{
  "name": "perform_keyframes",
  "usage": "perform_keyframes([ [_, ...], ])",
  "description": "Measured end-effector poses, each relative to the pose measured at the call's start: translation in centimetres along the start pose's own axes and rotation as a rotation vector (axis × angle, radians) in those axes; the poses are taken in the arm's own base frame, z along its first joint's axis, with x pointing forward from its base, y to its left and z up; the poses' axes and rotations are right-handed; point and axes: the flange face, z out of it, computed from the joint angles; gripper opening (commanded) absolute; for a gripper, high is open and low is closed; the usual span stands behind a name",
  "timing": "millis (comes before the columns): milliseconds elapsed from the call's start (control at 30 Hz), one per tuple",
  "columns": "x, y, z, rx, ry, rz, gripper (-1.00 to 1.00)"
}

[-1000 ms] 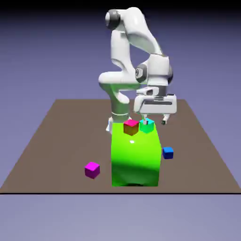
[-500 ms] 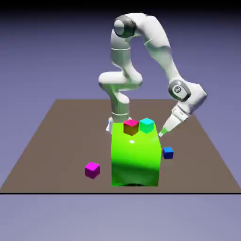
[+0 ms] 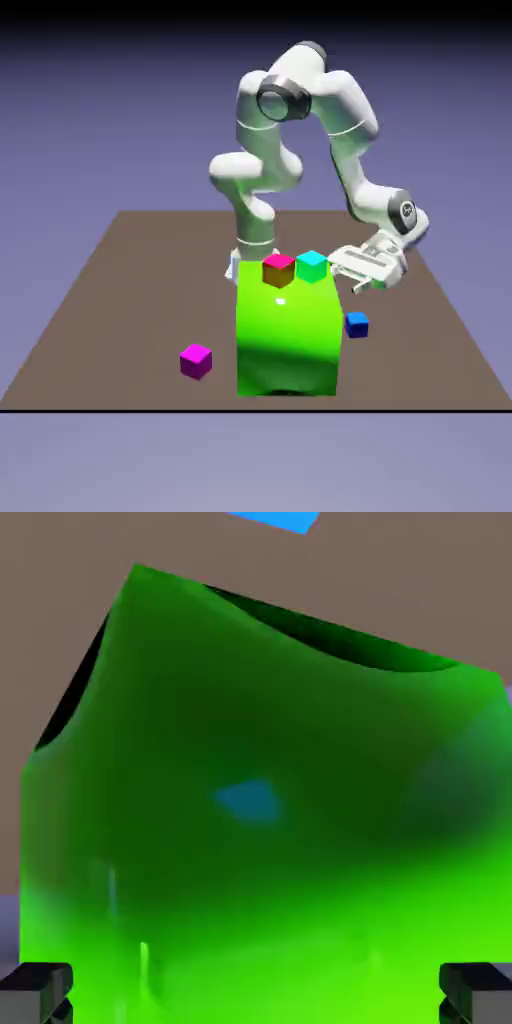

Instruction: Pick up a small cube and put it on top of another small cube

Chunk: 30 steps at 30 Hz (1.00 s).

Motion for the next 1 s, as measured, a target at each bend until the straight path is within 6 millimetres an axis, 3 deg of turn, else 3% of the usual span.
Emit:
perform_keyframes([
  [233,1.1,-0.4,-3.4,-0.268,0.177,-0.031,0.0],
  [500,0.9,-6.4,-0.1,-0.448,0.365,-0.198,0.0],
  [800,-1.9,-13.7,0.8,-0.59,0.637,-0.373,0.0],
  [867,-2.2,-14.2,0.8,-0.597,0.658,-0.384,0.0],
  [1000,-0.4,-14.1,2.0,-0.591,0.668,-0.394,0.0],
])
